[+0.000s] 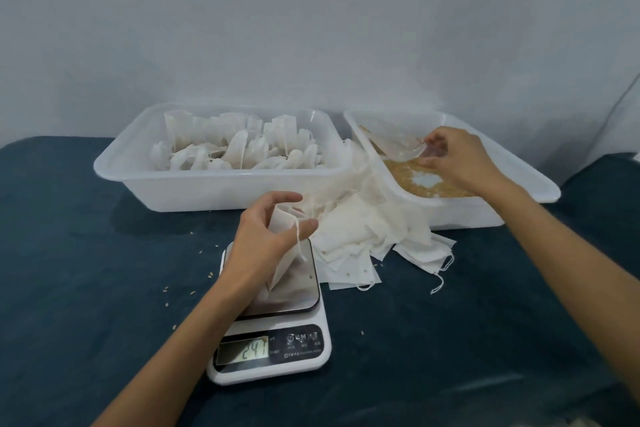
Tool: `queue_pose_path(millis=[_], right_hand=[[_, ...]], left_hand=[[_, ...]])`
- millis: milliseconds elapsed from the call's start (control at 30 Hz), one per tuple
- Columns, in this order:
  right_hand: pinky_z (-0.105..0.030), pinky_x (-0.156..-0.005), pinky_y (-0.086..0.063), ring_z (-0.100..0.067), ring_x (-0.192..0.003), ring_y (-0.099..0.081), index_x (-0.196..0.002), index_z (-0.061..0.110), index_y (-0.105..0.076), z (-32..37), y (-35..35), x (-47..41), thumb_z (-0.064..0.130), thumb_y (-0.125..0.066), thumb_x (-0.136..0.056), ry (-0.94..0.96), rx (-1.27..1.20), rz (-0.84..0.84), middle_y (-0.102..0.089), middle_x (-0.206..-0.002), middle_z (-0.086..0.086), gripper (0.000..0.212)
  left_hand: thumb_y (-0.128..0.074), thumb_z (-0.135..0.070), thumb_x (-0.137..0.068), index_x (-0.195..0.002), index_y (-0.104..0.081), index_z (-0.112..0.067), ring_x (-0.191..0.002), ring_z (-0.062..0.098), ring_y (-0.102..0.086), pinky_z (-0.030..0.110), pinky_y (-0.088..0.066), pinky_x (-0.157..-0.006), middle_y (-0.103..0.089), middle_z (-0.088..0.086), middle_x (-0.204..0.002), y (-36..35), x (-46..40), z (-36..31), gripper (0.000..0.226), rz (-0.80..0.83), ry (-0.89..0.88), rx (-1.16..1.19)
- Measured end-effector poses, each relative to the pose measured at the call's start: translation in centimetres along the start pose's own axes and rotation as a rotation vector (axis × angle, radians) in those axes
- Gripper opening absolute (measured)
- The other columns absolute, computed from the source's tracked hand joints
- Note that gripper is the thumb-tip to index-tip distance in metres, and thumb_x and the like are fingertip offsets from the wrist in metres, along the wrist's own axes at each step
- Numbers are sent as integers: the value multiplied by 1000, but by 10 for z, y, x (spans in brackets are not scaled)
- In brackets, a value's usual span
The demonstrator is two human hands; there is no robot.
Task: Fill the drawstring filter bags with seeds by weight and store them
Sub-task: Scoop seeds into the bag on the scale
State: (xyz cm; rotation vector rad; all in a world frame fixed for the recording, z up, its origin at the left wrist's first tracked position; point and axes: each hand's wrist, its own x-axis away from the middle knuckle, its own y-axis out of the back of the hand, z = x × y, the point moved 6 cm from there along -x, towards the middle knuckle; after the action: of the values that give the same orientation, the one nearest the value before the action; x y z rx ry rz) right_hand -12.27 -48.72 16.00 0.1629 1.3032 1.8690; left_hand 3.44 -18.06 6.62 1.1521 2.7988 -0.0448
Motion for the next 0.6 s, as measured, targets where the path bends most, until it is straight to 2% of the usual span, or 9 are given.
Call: queue_pose_path(millis=[67,133,200,300,333,400,467,533,600], right_hand=[[-35,-84,-49,-24,-99,-62,-108,4,-66,-22,-6,-8,15,-80,-85,-106,103,-5,-67,-106,-6,29],[-41,-85,-52,-32,-99,-64,-105,-2,-67,-39,-13,-13,12,-80,-83,-186,188,46,-70,-107,-15,29],[-39,-80,-52,-33,-96,-64,-102,-1,-68,-49,-21,-15,12,-83,-81,-251,288,139,-70,-102,-16,29],[-32,-60,-41,-22,-71,-53,-79,10,-60,-61,-30,-15,11,-81,-82,-304,415,257,-64,-84,-9,21],[-31,-59,-39,-19,-69,-50,-79,10,-59,-64,-32,-15,10,-77,-84,-314,452,284,-64,-86,-9,19],[-31,-67,-41,-20,-76,-52,-98,6,-63,-69,-36,-17,9,-71,-88,-314,495,329,-62,-93,-7,13],[-33,-74,-46,-23,-84,-56,-114,4,-64,-73,-40,-18,10,-69,-90,-326,496,360,-61,-98,-6,26],[-36,-82,-52,-25,-93,-60,-117,5,-65,-72,-41,-18,11,-70,-89,-331,511,371,-65,-109,-8,29],[-40,-86,-50,-27,-99,-61,-114,10,-66,-64,-36,-16,15,-73,-88,-311,527,300,-67,-114,-7,28]], left_hand=[[-87,-31,-76,-104,-75,-35,-85,18,-74,31,-57,-62,-76,2,-101,0,-1,2,31,-1,8,-9],[-84,-22,-86,-98,-79,-29,-81,17,-74,29,-55,-59,-79,3,-94,-1,-1,4,14,7,12,-12],[-76,-21,-94,-94,-81,-21,-83,16,-74,24,-54,-64,-80,3,-88,-2,-1,5,5,25,-8,-8],[-68,-24,-100,-91,-81,-13,-93,14,-75,25,-54,-82,-80,3,-88,-2,-1,2,19,35,-55,-35],[-67,-24,-101,-91,-81,-12,-93,13,-75,24,-54,-83,-80,2,-89,-3,-1,0,21,39,-63,-37],[-66,-22,-101,-92,-81,-10,-87,12,-75,18,-53,-78,-80,3,-89,-4,-1,-2,22,37,-72,-18],[-65,-20,-101,-95,-80,-8,-81,14,-75,17,-53,-72,-80,5,-88,-4,0,-4,21,31,-85,18],[-64,-21,-100,-100,-80,-9,-80,18,-75,22,-56,-70,-80,8,-87,-4,2,-8,20,25,-97,57],[-65,-27,-96,-102,-79,-10,-81,23,-75,30,-60,-72,-80,9,-87,-2,3,-12,23,8,-93,106]])
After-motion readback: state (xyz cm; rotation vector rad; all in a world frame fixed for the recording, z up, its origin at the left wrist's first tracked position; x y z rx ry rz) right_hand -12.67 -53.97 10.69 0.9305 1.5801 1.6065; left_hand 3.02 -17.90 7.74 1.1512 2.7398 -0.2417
